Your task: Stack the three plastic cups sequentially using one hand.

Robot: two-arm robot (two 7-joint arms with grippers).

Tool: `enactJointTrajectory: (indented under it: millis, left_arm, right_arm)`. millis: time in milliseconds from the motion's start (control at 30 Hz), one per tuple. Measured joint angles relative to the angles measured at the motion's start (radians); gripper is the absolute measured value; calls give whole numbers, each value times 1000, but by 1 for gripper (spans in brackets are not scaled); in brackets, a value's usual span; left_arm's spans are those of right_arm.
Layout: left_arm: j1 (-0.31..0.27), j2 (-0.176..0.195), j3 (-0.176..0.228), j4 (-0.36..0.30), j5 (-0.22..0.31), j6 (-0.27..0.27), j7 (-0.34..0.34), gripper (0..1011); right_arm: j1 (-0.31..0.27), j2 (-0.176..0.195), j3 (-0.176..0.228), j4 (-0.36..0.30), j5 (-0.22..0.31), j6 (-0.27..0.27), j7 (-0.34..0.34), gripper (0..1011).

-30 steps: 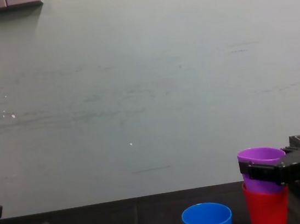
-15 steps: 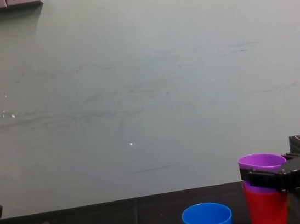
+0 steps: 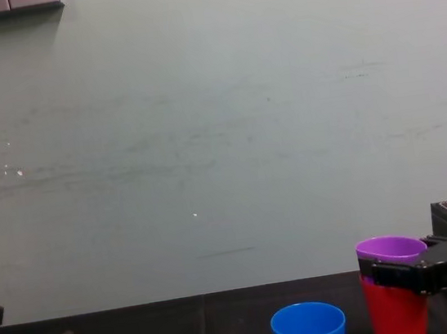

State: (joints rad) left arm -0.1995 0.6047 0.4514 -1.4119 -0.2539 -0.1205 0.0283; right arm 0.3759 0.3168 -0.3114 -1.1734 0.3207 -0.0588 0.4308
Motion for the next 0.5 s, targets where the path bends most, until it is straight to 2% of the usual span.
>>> enactJointTrajectory:
  millis: [500]
  left_arm:
    - [0,0,0,0,0,0,0,1005]
  right_arm:
    - [-1,-4,1,8,0,-3,1,726]
